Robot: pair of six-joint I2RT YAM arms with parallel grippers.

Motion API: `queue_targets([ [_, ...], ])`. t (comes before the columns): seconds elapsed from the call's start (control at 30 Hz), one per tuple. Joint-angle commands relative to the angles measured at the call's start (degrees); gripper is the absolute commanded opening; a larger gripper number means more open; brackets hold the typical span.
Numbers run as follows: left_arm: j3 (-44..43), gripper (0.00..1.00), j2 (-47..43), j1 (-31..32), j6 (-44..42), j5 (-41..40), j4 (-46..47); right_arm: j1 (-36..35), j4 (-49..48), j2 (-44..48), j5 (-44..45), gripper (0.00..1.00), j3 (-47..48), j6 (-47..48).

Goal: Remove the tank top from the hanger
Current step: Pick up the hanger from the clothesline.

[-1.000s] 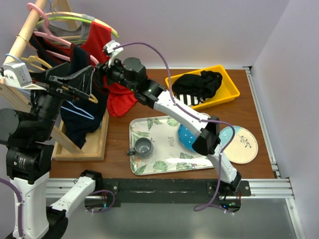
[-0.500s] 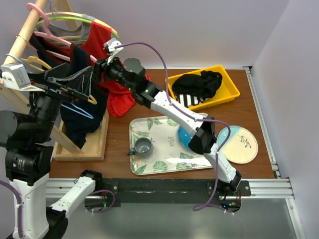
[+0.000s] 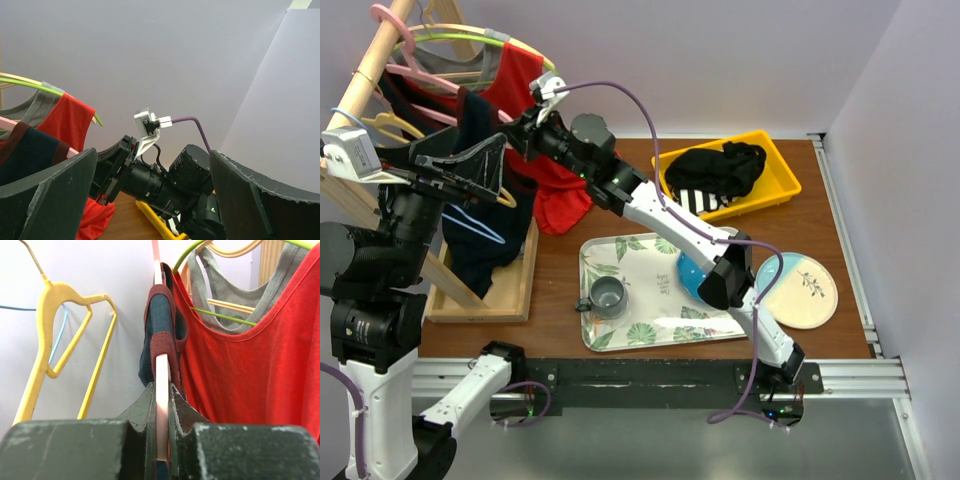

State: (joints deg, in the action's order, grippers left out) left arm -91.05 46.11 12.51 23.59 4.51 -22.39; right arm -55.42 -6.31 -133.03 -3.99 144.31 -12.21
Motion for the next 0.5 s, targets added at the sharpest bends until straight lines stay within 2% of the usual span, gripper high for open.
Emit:
queue_targets([
  [0.0, -0.19, 1.00, 0.30, 0.14, 0.49, 1.02, 1.12, -0.22, -13.71, 3.30, -2.43, 0.00, 0.19, -2.82],
  [0.2, 0.08, 1.00, 0.74, 0.23, 0.14, 2.69, 2.00, -0.22, -19.88, 3.48, -2.34, 0.00, 0.01, -4.22],
  [0.47, 1.83, 1.00, 1.44, 0.23, -0.92, 3.57, 3.23, -0.13, -22.78, 4.62, -2.60, 0.00, -1.39, -3.97],
])
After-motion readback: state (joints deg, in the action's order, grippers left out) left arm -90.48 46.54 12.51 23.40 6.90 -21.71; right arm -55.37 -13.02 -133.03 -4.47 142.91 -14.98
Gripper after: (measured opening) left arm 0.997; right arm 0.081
